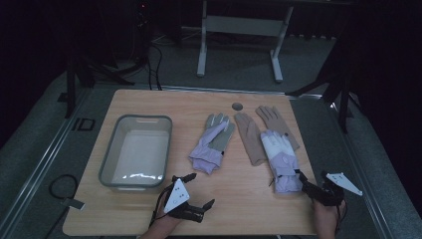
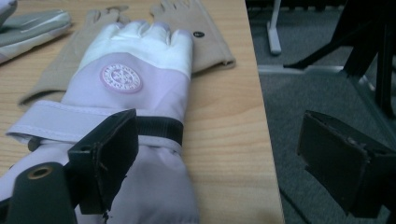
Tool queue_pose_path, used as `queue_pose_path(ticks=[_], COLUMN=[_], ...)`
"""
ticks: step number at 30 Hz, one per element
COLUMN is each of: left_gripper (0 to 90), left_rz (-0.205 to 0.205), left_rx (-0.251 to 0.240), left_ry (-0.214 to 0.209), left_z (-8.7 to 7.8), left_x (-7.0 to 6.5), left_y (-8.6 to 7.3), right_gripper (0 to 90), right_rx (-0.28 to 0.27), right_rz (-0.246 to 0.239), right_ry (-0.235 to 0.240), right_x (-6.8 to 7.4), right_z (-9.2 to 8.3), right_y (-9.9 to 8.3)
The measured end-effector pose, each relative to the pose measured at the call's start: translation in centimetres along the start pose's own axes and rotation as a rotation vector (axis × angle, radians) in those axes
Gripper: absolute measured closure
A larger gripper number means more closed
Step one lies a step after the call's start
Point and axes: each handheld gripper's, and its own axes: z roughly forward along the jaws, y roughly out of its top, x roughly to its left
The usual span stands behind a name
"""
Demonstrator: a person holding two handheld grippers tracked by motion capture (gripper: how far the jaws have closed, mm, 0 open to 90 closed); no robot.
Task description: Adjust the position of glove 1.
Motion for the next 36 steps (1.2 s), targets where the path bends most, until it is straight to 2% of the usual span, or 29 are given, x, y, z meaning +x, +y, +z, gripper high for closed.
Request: queue_pose_path(ticks=[2,3,9,10,11,15,18,19,21,23,25,27,32,36], left_gripper=[0.0,0.0,0.0,0.0,0.0,0.0,0.0,0.0,0.0,0.0,0.0,0.0,0.0,0.0], left_rz=[0.006,0.01,0.014,0.008,0.005,-0.012,-0.017,-0.017,-0.014,-0.013,-0.011,-0.011,-0.014,-0.014], left_rx=[0.002,0.005,0.001,0.0,-0.001,-0.005,-0.004,-0.004,-0.005,-0.005,-0.005,-0.001,0.0,-0.001], left_ry=[0.005,0.003,0.007,0.016,0.017,0.01,0.008,0.008,0.008,0.007,0.007,0.004,0.001,0.001], left_z=[-0.1,-0.1,-0.2,-0.3,-0.3,-0.3,-0.3,-0.3,-0.3,-0.3,-0.3,-0.2,-0.2,-0.2], left_x=[-0.1,-0.2,-0.3,-0.3,-0.2,-0.1,0.0,0.0,0.0,0.0,-0.1,-0.1,0.0,0.0], left_y=[0.0,0.0,-0.1,-0.1,-0.1,-0.1,-0.1,-0.1,-0.1,-0.1,-0.1,-0.1,-0.1,-0.1], right_gripper=[12.5,12.6,12.8,12.8,12.8,12.8,11.2,11.2,11.1,11.3,13.4,13.5,11.7,9.6], right_rx=[0.007,0.037,0.048,0.058,0.069,0.066,0.036,0.036,0.023,0.011,0.017,0.051,0.076,0.084], right_rz=[0.009,0.013,0.024,0.015,0.026,0.031,0.004,0.004,-0.01,-0.041,-0.037,-0.031,-0.066,-0.1], right_ry=[-0.009,-0.028,-0.019,-0.02,-0.024,0.005,0.054,0.054,0.08,0.062,0.056,0.115,0.13,0.175], right_x=[0.0,-0.2,-0.6,-0.7,-0.7,-0.6,-0.2,-0.2,0.4,0.9,1.2,1.7,3.7,5.7], right_z=[0.0,0.1,-0.2,-0.3,-0.3,-0.3,-0.8,-0.8,-0.9,-1.0,-1.1,-0.9,-0.3,0.5], right_y=[0.0,0.1,0.3,0.7,0.9,2.2,4.3,4.3,6.0,7.2,7.8,9.7,12.4,14.1])
